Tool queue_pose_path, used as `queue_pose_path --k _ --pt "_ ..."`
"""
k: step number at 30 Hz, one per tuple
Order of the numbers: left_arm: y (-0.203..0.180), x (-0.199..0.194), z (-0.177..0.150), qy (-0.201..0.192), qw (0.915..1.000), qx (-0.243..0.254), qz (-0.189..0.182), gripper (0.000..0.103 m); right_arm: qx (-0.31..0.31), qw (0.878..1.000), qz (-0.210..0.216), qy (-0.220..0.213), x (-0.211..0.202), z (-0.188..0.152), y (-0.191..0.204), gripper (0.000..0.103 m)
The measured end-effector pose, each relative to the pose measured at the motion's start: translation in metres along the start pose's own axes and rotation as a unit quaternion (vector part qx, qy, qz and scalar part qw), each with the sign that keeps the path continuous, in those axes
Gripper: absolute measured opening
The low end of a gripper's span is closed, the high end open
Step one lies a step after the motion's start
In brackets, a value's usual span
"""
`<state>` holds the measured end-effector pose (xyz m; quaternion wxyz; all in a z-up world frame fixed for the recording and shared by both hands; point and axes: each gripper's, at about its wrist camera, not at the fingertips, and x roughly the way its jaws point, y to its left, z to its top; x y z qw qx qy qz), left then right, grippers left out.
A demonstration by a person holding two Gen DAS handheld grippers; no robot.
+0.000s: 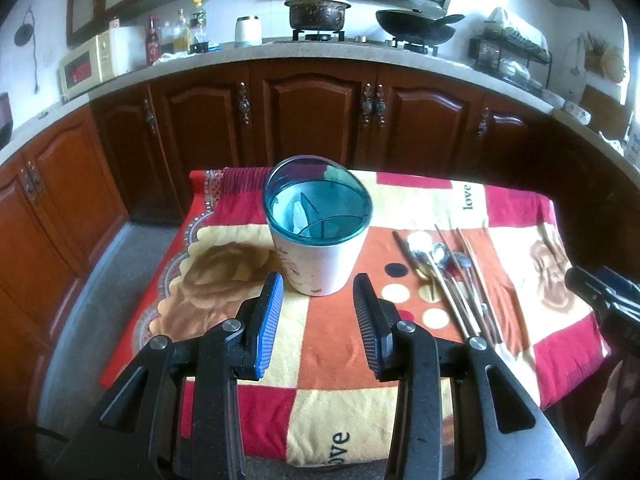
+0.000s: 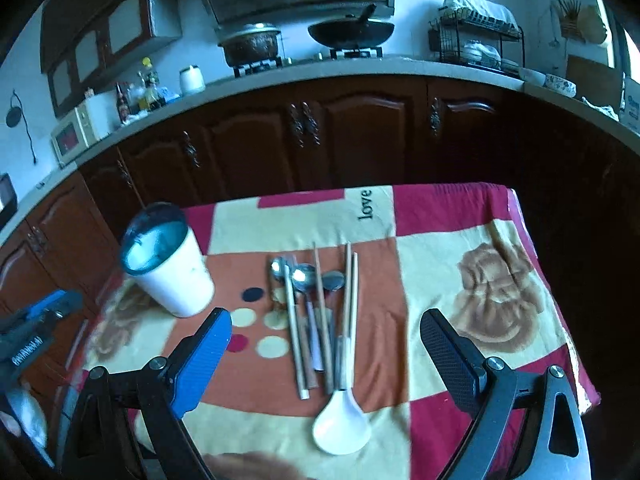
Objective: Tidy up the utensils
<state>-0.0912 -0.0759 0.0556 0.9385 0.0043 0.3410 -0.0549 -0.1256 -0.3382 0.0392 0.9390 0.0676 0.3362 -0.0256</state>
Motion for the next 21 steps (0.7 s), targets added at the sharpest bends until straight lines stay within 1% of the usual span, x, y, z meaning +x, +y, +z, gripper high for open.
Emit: queue_pose_path --k 4,7,12,21 --pt "-0.005 -0.010 0.000 -0.008 1.0000 0.004 -0.004 0.036 0.009 1.000 -0.002 -0.014 -0.015 0.001 0.011 0.094" --pt "-0.007 -0.016 0.001 -0.013 0.9999 0.005 -0.005 0.036 -0.003 1.000 -0.005 -0.019 -0.021 0.002 0.021 0.094" --pt "-0.007 -0.026 0.003 -0.023 0.9997 0.004 -0.006 0.036 -0.012 0.999 0.004 -0.031 -0.033 0.005 0.033 0.094" --pt "-0.009 -0.039 0.005 -0.035 0.9993 0.002 -0.013 0.036 -0.027 0.999 -0.010 -0.044 -0.049 0.008 0.038 0.094"
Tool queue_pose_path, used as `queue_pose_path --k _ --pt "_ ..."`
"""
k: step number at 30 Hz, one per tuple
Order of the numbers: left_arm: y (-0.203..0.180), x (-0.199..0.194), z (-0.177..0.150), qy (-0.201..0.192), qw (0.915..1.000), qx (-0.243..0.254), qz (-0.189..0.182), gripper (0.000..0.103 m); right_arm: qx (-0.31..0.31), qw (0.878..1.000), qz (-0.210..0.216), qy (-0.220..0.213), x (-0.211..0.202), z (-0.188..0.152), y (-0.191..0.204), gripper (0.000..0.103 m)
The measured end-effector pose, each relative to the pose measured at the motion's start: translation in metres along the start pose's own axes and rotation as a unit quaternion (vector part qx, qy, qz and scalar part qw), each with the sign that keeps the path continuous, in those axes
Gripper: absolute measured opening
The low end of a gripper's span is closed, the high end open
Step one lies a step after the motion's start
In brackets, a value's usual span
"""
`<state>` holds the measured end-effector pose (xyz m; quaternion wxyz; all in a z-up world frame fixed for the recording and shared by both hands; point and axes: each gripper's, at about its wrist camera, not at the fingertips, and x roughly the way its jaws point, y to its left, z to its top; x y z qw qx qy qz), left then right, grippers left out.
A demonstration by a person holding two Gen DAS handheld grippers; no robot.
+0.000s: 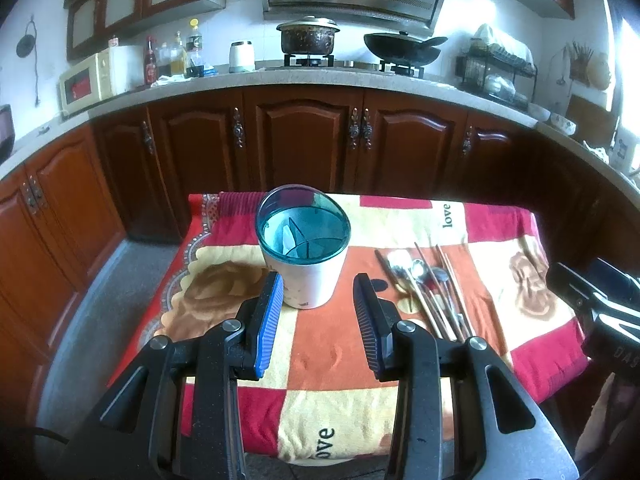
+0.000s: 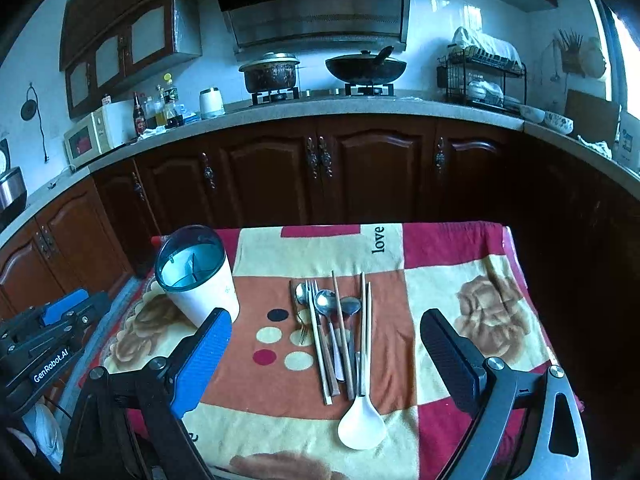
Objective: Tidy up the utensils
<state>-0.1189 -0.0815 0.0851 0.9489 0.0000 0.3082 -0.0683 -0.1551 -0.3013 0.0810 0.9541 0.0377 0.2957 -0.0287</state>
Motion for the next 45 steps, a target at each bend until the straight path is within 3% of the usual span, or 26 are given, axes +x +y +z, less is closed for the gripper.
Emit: queue_pose_path --k 13,45 --pt "-0.006 -0.006 0.004 -0.009 0.9999 0.005 -0.008 0.036 -0.005 1.000 -0.009 -0.006 -0.007 0.003 0.001 0.094" --pt "-0.011 0.011 -0.001 0.019 0.9996 0.004 -0.020 0.036 -0.009 0.999 -0.027 0.018 0.010 0.002 -0.004 0.094"
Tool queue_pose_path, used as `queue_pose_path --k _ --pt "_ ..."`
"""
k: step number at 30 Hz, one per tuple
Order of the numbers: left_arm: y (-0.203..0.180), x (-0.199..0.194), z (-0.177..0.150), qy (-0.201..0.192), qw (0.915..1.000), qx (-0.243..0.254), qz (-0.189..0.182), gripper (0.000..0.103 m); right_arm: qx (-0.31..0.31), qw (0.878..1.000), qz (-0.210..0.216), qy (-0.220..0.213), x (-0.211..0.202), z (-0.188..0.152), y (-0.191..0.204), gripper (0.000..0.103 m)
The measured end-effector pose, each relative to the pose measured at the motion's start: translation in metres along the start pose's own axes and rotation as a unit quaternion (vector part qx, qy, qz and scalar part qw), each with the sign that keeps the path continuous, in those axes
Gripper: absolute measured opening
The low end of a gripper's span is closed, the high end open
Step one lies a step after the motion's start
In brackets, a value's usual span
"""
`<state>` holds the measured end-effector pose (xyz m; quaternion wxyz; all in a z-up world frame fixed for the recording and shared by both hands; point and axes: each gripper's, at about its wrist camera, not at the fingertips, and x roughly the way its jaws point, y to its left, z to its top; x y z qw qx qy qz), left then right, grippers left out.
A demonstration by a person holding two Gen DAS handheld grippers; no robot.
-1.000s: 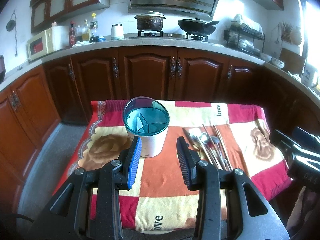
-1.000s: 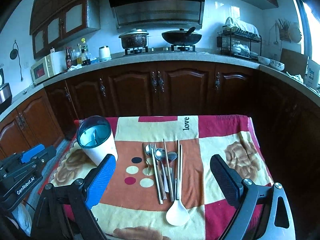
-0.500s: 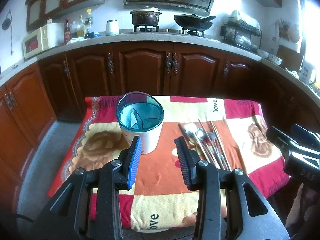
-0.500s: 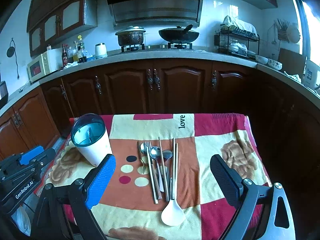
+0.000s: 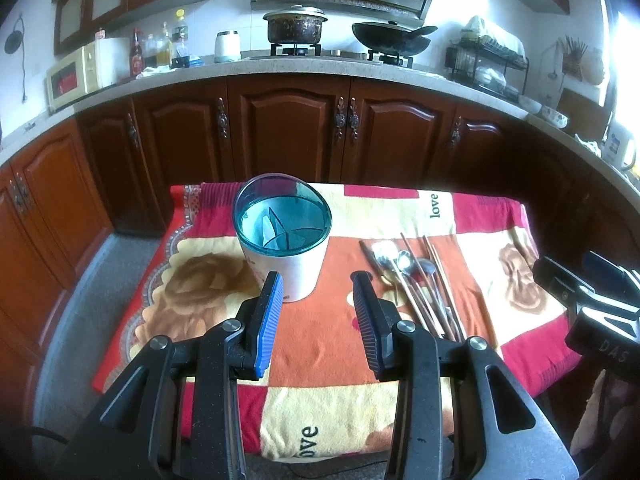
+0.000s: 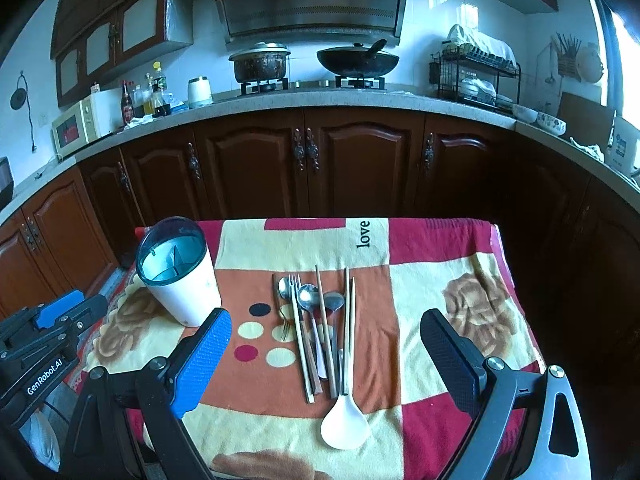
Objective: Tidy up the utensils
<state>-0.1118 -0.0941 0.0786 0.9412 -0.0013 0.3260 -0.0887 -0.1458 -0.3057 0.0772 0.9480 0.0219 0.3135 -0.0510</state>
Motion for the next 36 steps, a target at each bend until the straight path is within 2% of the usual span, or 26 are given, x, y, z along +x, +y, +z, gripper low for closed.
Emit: queue_pose_path --k 19,36 --pt "0.000 0.017 -0.006 0.025 0.9996 -0.003 -0.011 0.036 0.012 1.000 0.005 0.014 0.013 -0.004 -0.007 0.094" --pt "0.001 0.031 -0.011 0.041 0.9991 -0.006 -0.002 0.036 0.024 0.999 0.022 0.029 0.027 -0.010 -0.010 0.094"
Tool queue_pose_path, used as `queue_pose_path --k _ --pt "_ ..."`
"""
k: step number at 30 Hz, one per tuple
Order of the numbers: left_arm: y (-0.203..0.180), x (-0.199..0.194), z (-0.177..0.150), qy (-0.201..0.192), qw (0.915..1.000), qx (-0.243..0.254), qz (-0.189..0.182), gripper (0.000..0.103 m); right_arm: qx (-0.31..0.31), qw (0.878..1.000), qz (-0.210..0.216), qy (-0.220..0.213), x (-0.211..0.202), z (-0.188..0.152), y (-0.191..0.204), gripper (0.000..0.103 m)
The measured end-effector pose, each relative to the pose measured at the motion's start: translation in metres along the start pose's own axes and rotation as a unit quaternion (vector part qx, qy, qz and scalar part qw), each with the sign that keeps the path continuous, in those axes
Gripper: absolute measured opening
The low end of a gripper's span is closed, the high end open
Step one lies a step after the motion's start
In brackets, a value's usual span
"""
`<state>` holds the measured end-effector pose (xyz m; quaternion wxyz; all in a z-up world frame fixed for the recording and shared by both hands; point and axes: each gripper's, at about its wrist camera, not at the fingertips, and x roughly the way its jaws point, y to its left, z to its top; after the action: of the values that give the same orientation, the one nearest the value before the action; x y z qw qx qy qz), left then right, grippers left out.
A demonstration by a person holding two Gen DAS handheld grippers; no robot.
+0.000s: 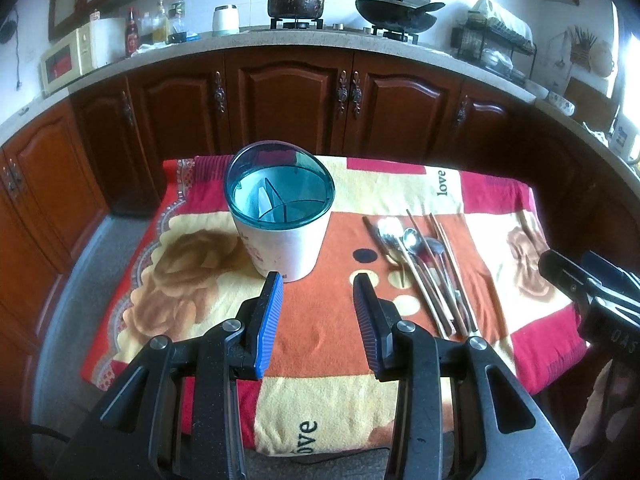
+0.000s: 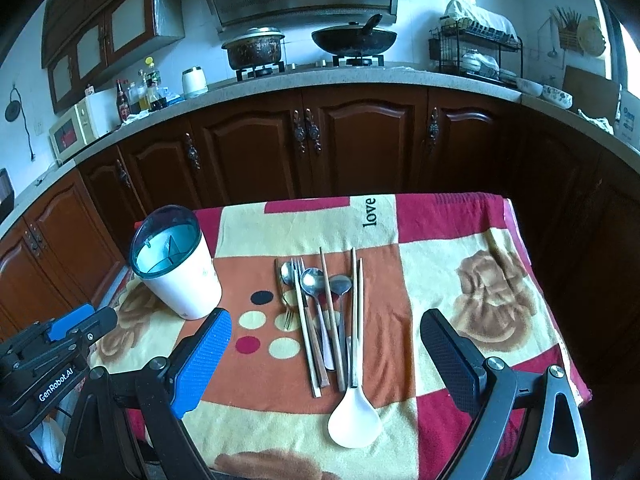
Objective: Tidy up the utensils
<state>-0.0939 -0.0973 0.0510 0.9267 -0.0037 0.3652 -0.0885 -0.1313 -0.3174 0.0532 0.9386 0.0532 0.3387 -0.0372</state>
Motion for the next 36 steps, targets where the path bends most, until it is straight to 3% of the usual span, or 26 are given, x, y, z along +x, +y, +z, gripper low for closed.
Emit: queue_pose_path --k 13,36 --pt "-0.001 0.012 0.001 0.013 0.9999 -0.002 -0.004 0.036 0.002 1.000 0.002 0.019 0.014 -0.002 -0.006 0.094" --pt "-0.038 0.061 0.019 0.036 0.9986 0.028 -0.027 0.036 0.004 0.999 0.002 0.050 0.054 0.000 -0.026 0.094"
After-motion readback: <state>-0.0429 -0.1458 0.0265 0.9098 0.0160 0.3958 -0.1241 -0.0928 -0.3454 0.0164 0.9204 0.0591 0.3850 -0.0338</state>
